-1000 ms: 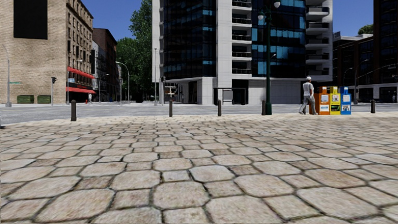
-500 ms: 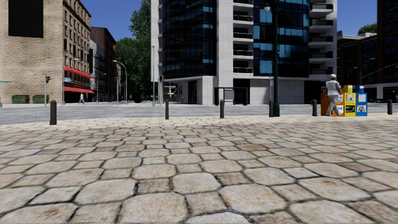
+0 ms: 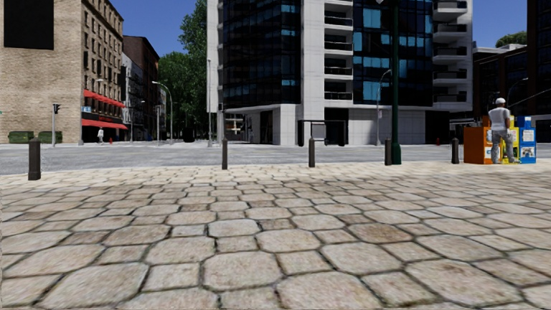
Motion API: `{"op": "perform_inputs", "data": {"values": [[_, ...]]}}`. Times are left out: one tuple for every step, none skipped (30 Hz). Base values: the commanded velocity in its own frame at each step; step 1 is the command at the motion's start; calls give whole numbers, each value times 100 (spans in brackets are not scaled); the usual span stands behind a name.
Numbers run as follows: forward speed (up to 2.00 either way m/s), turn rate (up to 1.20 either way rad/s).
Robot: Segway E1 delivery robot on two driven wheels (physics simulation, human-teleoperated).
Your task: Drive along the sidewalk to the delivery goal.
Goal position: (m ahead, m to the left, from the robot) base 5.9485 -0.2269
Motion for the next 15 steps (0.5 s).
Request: {"op": "perform_inputs", "data": {"values": [[200, 0], [200, 0], [200, 0], [200, 0], [200, 0], [200, 0], [200, 0], [200, 0], [200, 0], [200, 0], [200, 0], [200, 0], [200, 0], [200, 0], [200, 0]]}}
